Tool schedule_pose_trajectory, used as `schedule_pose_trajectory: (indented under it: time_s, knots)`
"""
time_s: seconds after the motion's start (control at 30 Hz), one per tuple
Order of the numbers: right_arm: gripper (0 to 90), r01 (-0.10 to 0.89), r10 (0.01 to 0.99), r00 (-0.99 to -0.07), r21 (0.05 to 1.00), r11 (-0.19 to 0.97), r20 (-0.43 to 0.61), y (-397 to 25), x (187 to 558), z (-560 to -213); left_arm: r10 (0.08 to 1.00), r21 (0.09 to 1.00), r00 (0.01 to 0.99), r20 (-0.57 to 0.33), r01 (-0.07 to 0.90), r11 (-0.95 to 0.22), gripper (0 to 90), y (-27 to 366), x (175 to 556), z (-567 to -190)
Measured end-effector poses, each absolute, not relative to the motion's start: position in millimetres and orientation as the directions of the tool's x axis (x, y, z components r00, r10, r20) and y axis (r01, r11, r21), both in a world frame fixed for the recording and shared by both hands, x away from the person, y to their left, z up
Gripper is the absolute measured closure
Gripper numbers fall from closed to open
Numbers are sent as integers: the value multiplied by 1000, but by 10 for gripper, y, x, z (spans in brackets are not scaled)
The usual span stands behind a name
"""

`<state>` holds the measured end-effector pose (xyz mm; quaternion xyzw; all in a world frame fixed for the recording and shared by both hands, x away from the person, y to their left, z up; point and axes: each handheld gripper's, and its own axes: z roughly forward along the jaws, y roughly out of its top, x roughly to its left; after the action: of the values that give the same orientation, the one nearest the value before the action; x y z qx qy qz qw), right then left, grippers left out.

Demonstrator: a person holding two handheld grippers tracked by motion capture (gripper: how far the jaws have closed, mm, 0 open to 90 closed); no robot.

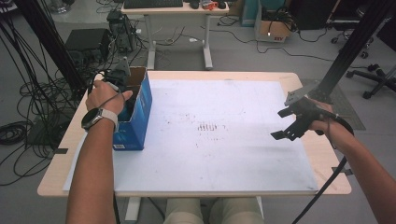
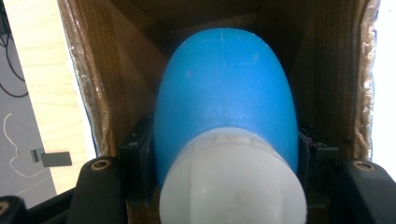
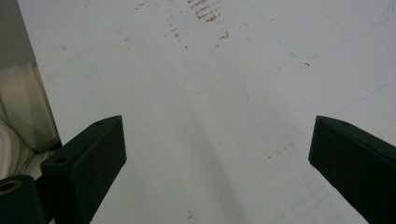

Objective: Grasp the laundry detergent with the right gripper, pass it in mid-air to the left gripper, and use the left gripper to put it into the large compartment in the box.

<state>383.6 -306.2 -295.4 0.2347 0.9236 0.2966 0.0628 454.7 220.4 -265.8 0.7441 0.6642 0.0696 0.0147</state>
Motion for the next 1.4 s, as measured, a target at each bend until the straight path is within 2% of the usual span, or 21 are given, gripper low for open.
schedule_pose_trajectory:
  time_s: [1.4]
  knots:
    - [42, 392, 465, -885, 578, 715, 26, -3034, 3839, -2978, 991, 111, 103, 84, 988, -112, 374, 2211, 4540, -2655]
